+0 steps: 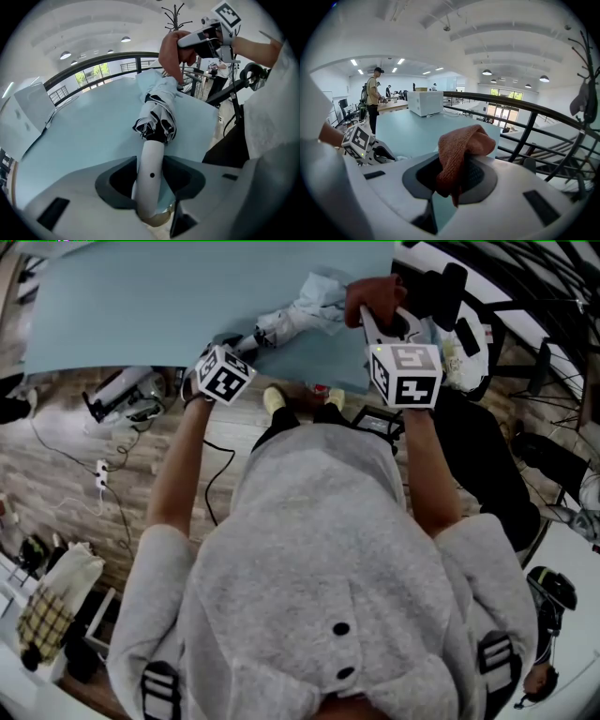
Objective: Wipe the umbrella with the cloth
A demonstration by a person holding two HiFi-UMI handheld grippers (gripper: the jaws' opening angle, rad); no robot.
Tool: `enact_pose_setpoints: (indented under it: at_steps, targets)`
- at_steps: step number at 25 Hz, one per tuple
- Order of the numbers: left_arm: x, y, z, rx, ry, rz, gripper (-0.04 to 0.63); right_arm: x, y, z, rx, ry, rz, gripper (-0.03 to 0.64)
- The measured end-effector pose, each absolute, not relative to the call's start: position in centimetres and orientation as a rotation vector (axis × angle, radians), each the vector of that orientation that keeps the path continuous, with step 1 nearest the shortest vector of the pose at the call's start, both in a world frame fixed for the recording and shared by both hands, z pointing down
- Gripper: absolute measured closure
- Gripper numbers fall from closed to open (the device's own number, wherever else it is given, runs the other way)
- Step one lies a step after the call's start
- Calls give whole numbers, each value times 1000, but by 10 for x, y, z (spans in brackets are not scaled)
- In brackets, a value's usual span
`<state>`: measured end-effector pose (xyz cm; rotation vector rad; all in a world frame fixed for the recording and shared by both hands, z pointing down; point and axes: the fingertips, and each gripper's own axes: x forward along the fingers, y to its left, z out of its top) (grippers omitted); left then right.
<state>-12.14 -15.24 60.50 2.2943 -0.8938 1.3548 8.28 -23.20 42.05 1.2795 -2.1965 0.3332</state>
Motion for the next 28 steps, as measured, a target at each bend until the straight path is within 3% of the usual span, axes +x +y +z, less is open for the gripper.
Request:
enact_pose_setpoints:
  at_steps: [28]
  targets:
    - [-117,-154,604,2325,-775,1331,425,22,-238,500,1239,-2109,452,538]
